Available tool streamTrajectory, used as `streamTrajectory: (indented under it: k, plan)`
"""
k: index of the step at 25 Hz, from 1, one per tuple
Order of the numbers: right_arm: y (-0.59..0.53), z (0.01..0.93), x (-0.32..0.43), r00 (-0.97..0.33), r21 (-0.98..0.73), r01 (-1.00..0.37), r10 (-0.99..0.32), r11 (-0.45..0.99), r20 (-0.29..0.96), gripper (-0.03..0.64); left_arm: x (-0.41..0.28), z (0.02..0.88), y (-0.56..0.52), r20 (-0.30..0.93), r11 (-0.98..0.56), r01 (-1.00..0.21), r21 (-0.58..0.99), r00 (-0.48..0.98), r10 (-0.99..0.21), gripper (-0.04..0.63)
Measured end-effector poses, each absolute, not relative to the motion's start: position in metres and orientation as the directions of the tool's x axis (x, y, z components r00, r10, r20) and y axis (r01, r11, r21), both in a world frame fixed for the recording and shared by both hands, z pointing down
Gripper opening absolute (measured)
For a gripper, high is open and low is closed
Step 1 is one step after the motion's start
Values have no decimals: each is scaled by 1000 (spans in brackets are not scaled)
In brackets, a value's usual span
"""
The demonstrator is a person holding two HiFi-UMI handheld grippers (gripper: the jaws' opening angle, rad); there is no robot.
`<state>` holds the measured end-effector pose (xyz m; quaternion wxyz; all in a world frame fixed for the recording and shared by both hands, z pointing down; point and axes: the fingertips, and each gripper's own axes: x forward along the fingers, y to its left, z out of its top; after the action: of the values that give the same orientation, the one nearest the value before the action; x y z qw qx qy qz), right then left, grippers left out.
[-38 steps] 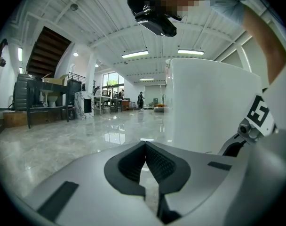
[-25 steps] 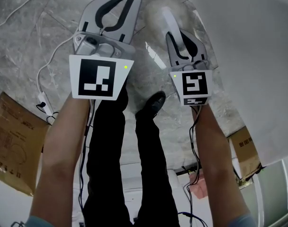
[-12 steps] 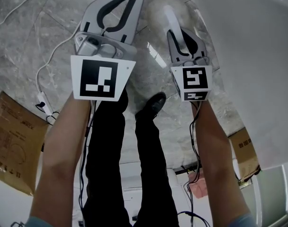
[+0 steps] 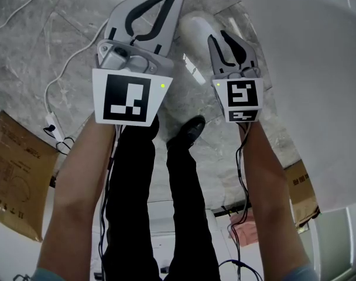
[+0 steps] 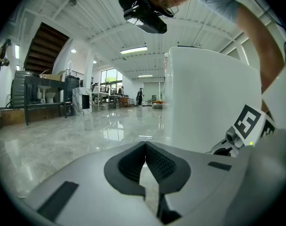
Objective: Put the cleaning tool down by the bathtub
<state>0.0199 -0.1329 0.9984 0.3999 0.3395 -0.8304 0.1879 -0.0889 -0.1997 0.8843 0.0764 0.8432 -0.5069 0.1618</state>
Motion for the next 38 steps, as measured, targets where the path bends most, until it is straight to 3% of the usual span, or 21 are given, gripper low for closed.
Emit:
streamTrajectory:
  k: [11, 20, 28, 38]
  plan:
    - [-134, 976, 17, -451, -30, -717, -430, 697, 782, 112, -91, 866, -199, 333, -472, -881, -37, 435, -837, 16]
    - [-156, 902, -3, -490, -20, -740, -518, 673, 701, 106, -93, 805, -214, 284, -454, -891, -26, 429, -857, 16]
    - [-193, 764, -26, -559, 26, -768, -691, 640, 458, 76, -94, 705, -220, 181, -388, -921, 30, 386, -904, 15]
    - [-221, 554, -22, -530, 48, -832, -818, 552, 223, 15, -91, 536, -217, 67, -353, -936, -16, 351, -934, 17]
